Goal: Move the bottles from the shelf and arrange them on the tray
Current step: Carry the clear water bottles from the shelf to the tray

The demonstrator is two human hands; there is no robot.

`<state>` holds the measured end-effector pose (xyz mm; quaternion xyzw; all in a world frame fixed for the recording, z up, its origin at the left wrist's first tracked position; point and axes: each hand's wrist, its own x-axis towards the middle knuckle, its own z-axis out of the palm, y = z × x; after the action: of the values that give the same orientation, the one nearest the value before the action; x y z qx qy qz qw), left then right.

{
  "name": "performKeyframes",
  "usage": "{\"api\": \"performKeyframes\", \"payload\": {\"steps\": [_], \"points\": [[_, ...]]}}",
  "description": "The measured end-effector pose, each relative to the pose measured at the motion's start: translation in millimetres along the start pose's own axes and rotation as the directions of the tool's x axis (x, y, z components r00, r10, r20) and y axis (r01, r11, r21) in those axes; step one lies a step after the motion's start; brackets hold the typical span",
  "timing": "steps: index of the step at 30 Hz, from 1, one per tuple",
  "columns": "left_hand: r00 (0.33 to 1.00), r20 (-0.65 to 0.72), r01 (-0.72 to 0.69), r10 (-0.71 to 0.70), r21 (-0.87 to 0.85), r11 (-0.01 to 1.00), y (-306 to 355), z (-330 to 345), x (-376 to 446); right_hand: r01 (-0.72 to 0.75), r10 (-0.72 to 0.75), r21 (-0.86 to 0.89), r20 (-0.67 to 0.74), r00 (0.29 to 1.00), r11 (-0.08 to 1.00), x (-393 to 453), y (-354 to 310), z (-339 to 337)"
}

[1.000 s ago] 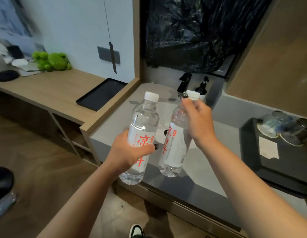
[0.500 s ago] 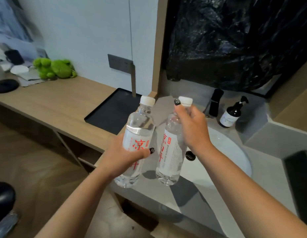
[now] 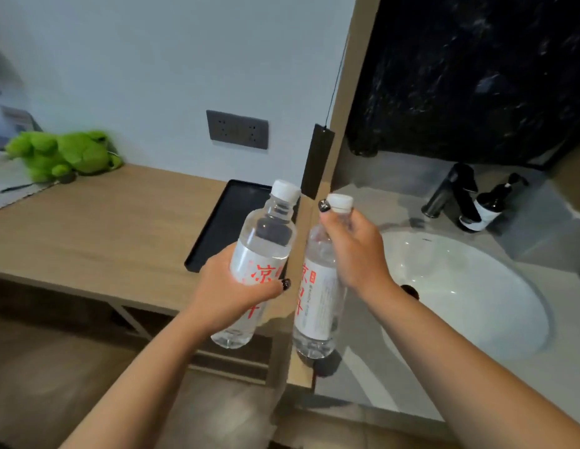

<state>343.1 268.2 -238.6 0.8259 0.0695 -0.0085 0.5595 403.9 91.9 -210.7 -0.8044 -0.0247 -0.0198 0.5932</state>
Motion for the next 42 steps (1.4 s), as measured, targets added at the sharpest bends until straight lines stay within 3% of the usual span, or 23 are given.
{"api": "performKeyframes", "payload": {"steps": [9, 19, 25, 34, 39, 42], "points": [[0.995, 0.077, -0.064, 0.060, 0.056, 0.996, -39.7, -89.5, 52.6, -0.019, 0.016, -0.029, -0.099, 0.995, 0.999, 22.3, -18.6, 92.8], [0.991, 0.108, 0.077, -0.075, -0.013, 0.997, -81.4, -135.7, 160.0, -0.072, 0.060, -0.081, -0.135, 0.989, 0.994, 121.6, -1.4, 160.9], [0.991, 0.112, 0.077, -0.068, -0.086, 0.993, -93.6, -156.9, 224.0, -0.143, 0.127, -0.066, -0.203, 0.971, 0.987, 171.3, -0.4, 177.1], [0.973, 0.229, 0.073, -0.038, -0.146, 0.987, -102.1, -139.8, 336.0, -0.212, 0.170, -0.053, -0.423, 0.890, 0.976, 213.4, 13.6, 188.6], [0.966, 0.256, 0.074, -0.036, -0.141, 0.987, -108.2, -112.1, 389.8, -0.192, 0.147, -0.050, -0.473, 0.869, 0.980, 235.2, 27.2, 188.8], [0.978, 0.206, 0.042, -0.023, -0.086, 0.995, -115.0, -96.2, 409.0, -0.198, 0.175, -0.002, -0.462, 0.870, 0.980, 254.9, 37.4, 192.1]]}}
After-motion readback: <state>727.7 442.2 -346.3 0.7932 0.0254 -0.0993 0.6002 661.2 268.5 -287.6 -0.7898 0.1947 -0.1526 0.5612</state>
